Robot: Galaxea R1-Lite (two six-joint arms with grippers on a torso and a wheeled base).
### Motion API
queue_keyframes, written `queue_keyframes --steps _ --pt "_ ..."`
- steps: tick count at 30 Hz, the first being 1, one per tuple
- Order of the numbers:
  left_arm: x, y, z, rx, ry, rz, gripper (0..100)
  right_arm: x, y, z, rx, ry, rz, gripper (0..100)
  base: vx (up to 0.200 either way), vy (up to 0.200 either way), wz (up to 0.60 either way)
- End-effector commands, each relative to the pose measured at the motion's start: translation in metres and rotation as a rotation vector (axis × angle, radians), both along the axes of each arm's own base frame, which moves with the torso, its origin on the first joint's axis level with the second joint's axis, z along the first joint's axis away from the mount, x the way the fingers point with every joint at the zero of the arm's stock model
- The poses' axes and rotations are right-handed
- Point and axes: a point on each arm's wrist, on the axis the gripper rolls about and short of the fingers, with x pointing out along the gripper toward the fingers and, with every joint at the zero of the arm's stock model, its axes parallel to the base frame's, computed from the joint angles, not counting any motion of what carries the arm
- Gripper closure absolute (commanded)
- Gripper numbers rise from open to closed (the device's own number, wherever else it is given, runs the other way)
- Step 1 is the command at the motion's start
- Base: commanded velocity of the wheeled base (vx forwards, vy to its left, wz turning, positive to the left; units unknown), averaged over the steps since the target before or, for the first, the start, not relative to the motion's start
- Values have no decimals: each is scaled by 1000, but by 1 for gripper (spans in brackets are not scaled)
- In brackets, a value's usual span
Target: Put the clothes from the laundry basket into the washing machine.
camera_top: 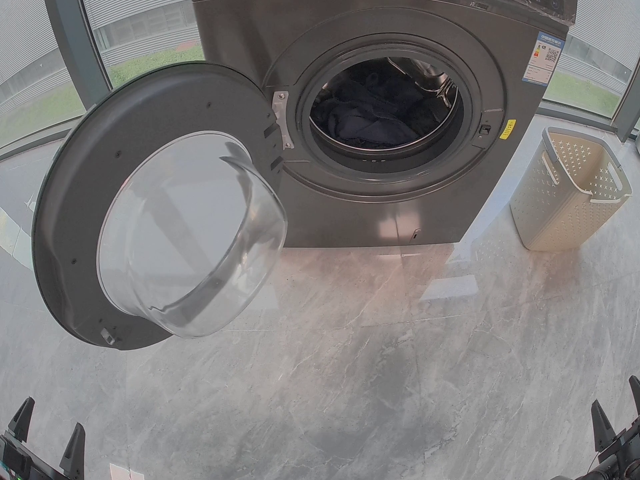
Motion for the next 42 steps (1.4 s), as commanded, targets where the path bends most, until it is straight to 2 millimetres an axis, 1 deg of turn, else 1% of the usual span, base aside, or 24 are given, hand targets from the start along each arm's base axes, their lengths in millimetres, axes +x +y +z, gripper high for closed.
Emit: queue_keyframes --steps 1,12,13,14,15,16,17,18,19,20,23,27,29,34,35,36,38,42 --pt "0 0 -5 -1 5 4 0 0 0 -5 0 2 0 0 0 0 0" --pt "0 0 -5 12 1 0 0 0 0 -5 0 2 0 0 0 0 0" --pt "0 0 -1 2 -21 -3 0 0 0 -5 0 2 0 0 0 0 0" --pt "-1 0 8 -2 -37 -3 0 0 0 -5 0 0 0 0 0 0 0" --pt "-4 -1 24 -14 -82 -6 0 0 0 -5 0 2 0 0 0 0 0" --pt "-5 0 34 -22 -100 -11 0 0 0 -5 0 2 -1 0 0 0 0" --pt "-5 0 34 -22 -100 -11 0 0 0 -5 0 2 -1 0 0 0 0" --pt "1 0 70 -57 -101 -39 0 0 0 -5 0 2 0 0 0 0 0" --pt "8 0 78 -62 -68 -61 0 0 0 -5 0 2 0 0 0 0 0" --pt "20 -1 85 -65 -13 -102 0 0 0 -5 0 2 0 0 0 0 0" --pt "48 -5 98 -101 65 -202 0 0 0 -5 0 2 -1 0 0 0 0" --pt "88 -9 116 -109 40 -214 0 0 0 -5 0 2 0 0 0 0 0" --pt "108 -10 123 -106 30 -205 0 0 0 -5 0 2 0 0 0 0 0" --pt "140 -10 131 -74 22 -186 0 0 0 -5 0 2 0 0 0 0 0" --pt "141 -10 131 -74 23 -186 0 0 0 -5 0 0 -1 0 0 0 0" --pt "148 -12 132 -71 37 -193 0 0 0 -5 0 2 0 0 0 0 0" --pt "156 -13 132 -70 59 -200 0 0 0 -5 0 0 -1 0 0 0 0" --pt "158 -17 130 -71 72 -278 0 0 0 -5 0 2 0 0 0 0 0"
